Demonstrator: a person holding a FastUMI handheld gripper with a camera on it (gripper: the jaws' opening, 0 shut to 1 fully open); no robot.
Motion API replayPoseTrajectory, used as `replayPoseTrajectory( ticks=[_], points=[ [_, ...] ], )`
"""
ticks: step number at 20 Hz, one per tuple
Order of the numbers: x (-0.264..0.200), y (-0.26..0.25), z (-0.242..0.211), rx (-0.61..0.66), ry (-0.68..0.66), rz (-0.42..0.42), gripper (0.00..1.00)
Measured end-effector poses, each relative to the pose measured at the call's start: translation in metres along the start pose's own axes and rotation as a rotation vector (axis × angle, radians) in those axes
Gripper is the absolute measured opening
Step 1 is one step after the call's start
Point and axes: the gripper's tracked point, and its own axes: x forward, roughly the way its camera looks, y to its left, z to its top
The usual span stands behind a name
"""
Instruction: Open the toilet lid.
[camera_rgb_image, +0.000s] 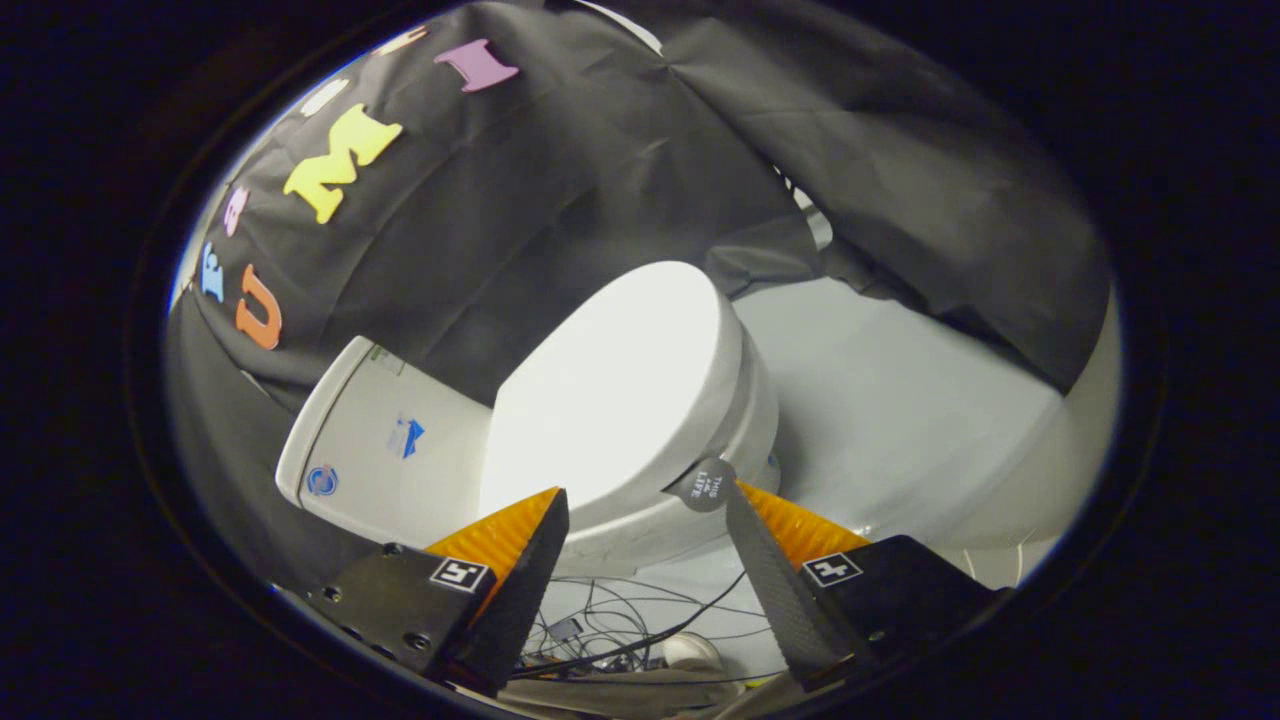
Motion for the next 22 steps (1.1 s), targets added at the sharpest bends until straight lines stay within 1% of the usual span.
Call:
replayPoseTrajectory(
  ticks=[5,7,11,19,21,22],
  points=[
    [0.026,-0.014,-0.007,0.105,0.047,0.015,0.98],
    [0.038,-0.023,-0.01,0.147,0.061,0.008,0.96],
    [0.056,-0.036,-0.012,0.189,0.064,0.003,0.92],
    [0.081,-0.032,-0.015,0.279,0.098,0.064,0.66],
    [0.082,-0.031,-0.015,0.292,0.103,0.069,0.56],
    [0.085,-0.031,-0.015,0.294,0.104,0.063,0.48]
  ],
)
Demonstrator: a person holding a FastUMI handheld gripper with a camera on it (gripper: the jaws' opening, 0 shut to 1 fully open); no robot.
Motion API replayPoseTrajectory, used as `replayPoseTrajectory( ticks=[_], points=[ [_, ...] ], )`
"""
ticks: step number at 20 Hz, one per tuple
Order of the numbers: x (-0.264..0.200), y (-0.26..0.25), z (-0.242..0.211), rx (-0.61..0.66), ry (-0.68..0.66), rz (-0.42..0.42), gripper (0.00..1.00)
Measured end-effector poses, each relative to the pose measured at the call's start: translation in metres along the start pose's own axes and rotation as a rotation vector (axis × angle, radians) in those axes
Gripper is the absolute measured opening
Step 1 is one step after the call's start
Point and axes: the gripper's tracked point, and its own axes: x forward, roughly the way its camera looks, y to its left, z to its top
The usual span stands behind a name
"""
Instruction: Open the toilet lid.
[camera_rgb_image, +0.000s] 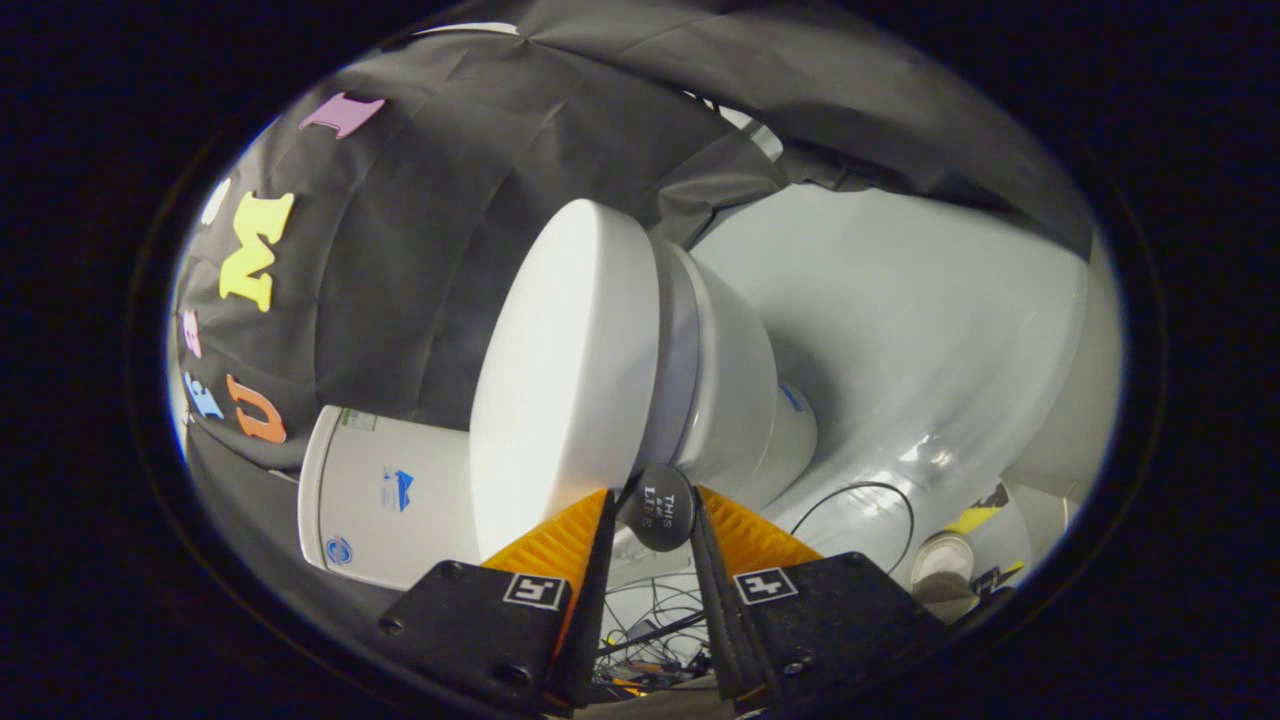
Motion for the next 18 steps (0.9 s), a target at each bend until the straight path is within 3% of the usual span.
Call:
replayPoseTrajectory(
  ticks=[3,9,18],
  points=[
    [0.0,-0.001,0.004,0.014,-0.009,-0.016,0.33],
    [-0.012,0.011,0.007,0.084,-0.013,0.028,0.13],
    [-0.047,0.067,0.015,-0.035,-0.017,0.099,0.1]
  ],
)
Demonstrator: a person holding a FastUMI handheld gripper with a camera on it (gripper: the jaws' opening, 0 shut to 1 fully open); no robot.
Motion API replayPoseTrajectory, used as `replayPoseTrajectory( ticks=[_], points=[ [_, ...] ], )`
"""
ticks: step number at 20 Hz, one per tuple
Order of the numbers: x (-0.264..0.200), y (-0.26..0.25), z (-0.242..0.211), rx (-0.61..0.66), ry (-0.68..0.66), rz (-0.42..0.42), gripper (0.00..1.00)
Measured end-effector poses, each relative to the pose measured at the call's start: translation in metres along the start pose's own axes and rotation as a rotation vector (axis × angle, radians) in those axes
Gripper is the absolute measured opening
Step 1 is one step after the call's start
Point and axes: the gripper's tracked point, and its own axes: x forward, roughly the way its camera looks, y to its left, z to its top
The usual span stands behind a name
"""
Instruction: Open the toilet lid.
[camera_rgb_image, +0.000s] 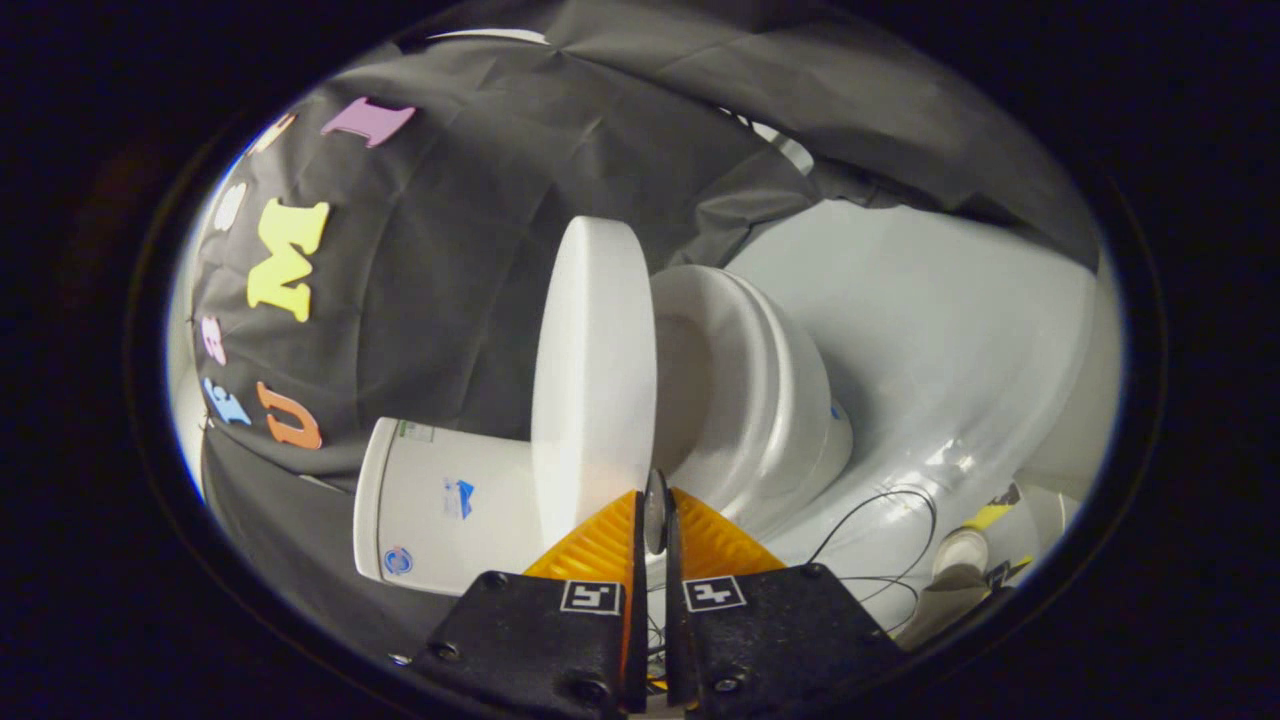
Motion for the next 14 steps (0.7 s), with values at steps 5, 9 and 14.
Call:
replayPoseTrajectory(
  ticks=[5,9,14],
  points=[
    [-0.012,0.029,0.002,-0.054,-0.011,0.02,0.1],
    [-0.018,0.049,-0.002,-0.101,-0.019,0.011,0.1],
    [-0.028,0.081,-0.007,-0.176,-0.025,0.013,0.1]
  ],
)
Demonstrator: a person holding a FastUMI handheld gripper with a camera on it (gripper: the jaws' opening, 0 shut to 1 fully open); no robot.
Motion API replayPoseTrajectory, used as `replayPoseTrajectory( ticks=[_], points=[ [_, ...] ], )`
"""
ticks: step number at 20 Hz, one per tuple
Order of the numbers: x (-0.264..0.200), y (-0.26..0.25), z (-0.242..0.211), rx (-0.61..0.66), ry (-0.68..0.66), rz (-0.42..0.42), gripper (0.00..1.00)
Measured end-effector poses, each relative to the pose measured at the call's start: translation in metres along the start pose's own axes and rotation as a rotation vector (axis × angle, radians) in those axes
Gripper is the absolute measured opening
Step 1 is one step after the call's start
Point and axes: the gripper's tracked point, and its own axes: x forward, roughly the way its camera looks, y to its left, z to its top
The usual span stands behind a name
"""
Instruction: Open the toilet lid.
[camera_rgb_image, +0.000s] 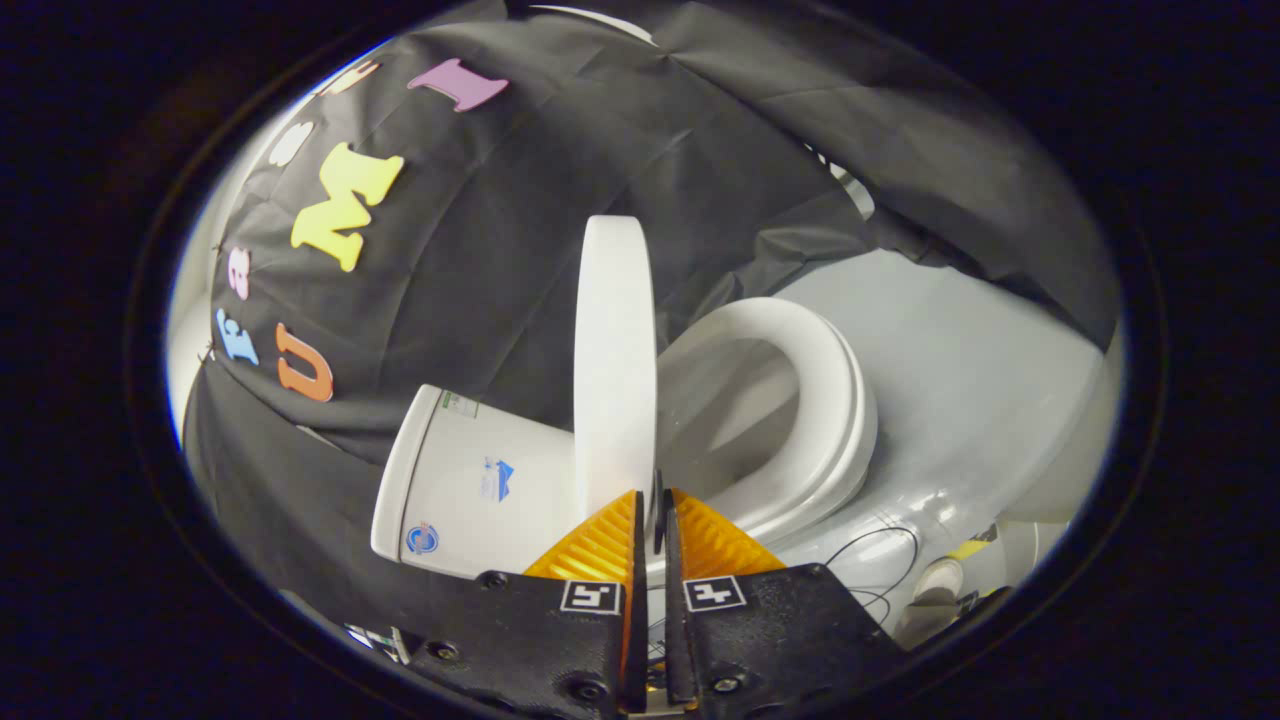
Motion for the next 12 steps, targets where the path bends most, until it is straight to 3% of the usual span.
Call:
replayPoseTrajectory(
  ticks=[12],
  points=[
    [-0.009,0.052,-0.006,-0.116,-0.012,-0.027,0.1]
  ],
)
